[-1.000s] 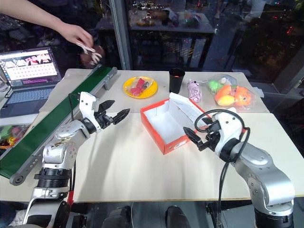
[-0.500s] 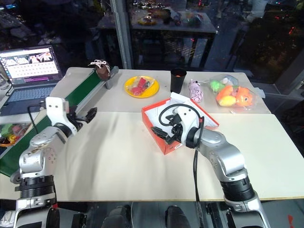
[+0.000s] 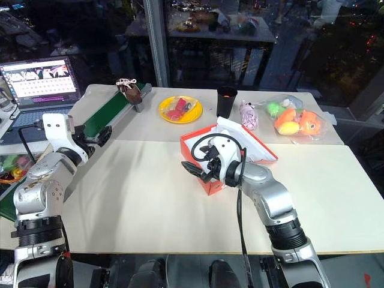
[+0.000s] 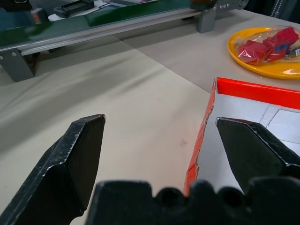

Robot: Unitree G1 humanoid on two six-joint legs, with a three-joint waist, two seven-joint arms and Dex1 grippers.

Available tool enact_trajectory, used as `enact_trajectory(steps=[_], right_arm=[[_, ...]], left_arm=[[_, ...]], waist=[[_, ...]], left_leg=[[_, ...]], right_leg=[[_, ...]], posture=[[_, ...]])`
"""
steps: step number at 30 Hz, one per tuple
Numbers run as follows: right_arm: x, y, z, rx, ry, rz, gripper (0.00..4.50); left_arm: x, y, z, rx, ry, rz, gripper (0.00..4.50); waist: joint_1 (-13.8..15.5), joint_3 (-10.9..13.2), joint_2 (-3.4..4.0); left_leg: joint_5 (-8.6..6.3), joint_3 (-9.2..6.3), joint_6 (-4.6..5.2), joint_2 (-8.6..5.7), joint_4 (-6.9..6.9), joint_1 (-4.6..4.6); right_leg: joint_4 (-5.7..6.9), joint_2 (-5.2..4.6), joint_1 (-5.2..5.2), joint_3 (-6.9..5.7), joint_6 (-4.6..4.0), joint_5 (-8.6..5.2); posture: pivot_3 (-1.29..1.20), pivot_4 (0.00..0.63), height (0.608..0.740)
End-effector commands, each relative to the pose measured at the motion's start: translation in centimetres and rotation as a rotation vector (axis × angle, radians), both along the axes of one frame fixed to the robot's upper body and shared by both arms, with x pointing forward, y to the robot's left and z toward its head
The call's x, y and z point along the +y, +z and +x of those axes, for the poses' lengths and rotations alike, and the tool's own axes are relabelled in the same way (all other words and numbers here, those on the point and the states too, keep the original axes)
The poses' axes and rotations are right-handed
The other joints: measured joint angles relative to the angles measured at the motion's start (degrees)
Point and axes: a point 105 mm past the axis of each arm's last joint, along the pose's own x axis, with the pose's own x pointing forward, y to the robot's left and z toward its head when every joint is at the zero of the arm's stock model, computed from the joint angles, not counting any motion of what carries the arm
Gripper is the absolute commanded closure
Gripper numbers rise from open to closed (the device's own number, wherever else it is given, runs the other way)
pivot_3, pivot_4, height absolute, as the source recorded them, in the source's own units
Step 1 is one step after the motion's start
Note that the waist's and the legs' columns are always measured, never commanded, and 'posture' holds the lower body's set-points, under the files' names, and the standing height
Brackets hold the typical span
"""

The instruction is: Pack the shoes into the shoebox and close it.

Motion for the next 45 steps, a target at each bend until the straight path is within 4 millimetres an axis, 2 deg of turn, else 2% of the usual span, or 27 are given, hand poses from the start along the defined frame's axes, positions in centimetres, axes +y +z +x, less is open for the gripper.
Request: enact_trajectory(steps=[1,12,25,28,33,36,40,45], right_arm=[[-0.1,1.4,-0.1,-0.068,-0.007,0.011,0.05],[-0.3,1.4,-0.2,-0.072,-0.015,0.008,0.05],[0.2,1.7,-0.2,-0.077,0.009,0.007,0.05],[0.7,1.8,-0.4,-0.074,0.024,0.014,0.05],[1.9,1.8,-1.2,-0.053,0.077,0.035,0.05],[2.4,1.6,-1.5,-0.044,0.095,0.040,0.05],[2.8,1.6,-1.5,-0.040,0.119,0.041,0.05],[3.3,1.8,-1.5,-0.040,0.153,0.036,0.05]], left_arm=[[-0.7,1.3,0.3,-0.039,-0.010,0.009,0.00],[-1.1,1.0,0.5,-0.027,-0.022,-0.001,0.00],[0.2,0.7,0.1,-0.032,0.022,0.018,0.00],[2.7,0.7,-0.5,-0.035,0.117,0.032,0.00],[10.5,0.3,-3.8,0.014,0.365,0.137,0.00],[14.1,0.2,-5.9,0.031,0.421,0.176,0.00],[16.2,0.1,-6.7,0.020,0.397,0.169,0.00],[16.2,0.1,-6.7,-0.006,0.241,0.147,0.00]], waist=[[0.0,0.0,0.00],[0.0,0.0,0.00],[0.0,0.0,0.00],[-0.1,0.0,0.00],[-1.5,0.0,0.00],[-1.5,0.0,-0.01],[-0.9,0.0,-0.04],[-0.8,0.0,-0.05]], left_leg=[[0.00,0.00,0.00,0.00,0.01,0.00],[0.00,0.00,-0.01,0.00,0.02,0.00],[0.00,0.00,-0.01,0.01,0.03,0.00],[0.00,0.00,-0.01,0.01,0.02,0.00],[0.00,0.00,-0.01,0.08,-0.08,0.02],[-0.01,0.00,-0.02,0.14,-0.11,0.02],[-0.04,0.00,-0.08,0.21,-0.11,-0.02],[-0.10,0.04,-0.19,0.24,-0.15,-0.02]], right_leg=[[0.00,0.00,0.00,-0.01,-0.01,0.00],[0.00,0.00,0.00,-0.01,-0.03,-0.01],[0.00,0.00,0.00,-0.01,-0.04,-0.01],[0.00,0.00,0.00,-0.01,-0.04,-0.01],[0.03,0.03,-0.10,-0.02,-0.05,0.02],[0.04,0.01,-0.11,-0.15,-0.09,0.00],[0.01,-0.14,-0.06,-0.50,-0.50,-0.21],[-0.10,-0.30,-0.13,-0.74,-0.73,-0.18]], posture=[[0.00,0.150,0.736],[0.00,0.150,0.736],[0.00,0.150,0.736],[0.00,0.150,0.736],[0.00,0.150,0.736],[0.00,0.150,0.736],[0.00,0.150,0.736],[0.00,0.150,0.736]])
